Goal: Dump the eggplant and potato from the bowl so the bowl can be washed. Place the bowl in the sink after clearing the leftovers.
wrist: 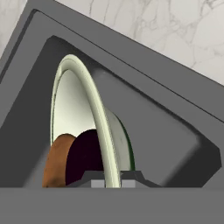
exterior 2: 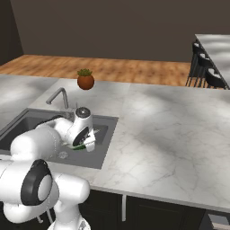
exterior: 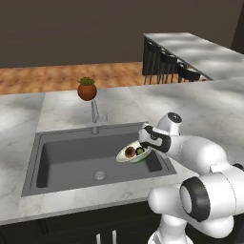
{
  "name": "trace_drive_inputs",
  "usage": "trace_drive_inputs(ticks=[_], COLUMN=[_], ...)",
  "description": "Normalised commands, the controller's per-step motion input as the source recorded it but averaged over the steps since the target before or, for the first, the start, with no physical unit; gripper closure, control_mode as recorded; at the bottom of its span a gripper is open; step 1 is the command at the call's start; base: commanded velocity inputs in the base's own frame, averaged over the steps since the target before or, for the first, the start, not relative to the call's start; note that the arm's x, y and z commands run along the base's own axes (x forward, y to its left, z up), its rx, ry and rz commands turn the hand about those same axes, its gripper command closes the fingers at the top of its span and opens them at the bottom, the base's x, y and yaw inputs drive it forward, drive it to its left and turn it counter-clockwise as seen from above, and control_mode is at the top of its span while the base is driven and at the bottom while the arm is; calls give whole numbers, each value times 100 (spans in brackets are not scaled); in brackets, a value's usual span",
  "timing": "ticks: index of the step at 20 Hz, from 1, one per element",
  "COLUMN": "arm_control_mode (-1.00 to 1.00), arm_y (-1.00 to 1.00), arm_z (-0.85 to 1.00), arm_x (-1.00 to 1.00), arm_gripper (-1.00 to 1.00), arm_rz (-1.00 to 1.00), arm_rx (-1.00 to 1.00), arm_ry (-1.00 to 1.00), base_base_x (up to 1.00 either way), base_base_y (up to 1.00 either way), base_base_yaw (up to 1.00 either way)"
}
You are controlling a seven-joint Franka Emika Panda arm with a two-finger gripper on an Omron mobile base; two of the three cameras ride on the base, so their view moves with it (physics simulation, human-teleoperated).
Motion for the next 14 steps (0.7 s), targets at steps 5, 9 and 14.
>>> trace_drive_inputs(ticks=[5, 9, 14], arm_control_mode=[-100, -100, -100], arm_y=[16, 14, 11], arm_z=[-25, -12, -5], arm_x=[3, 12, 8], arm_gripper=[100, 100, 100], arm_rz=[0, 0, 0], arm_rx=[-17, -12, -13], arm_ry=[0, 0, 0], base_base_x=[0, 0, 0], base_base_y=[0, 0, 0], base_base_yaw=[0, 0, 0])
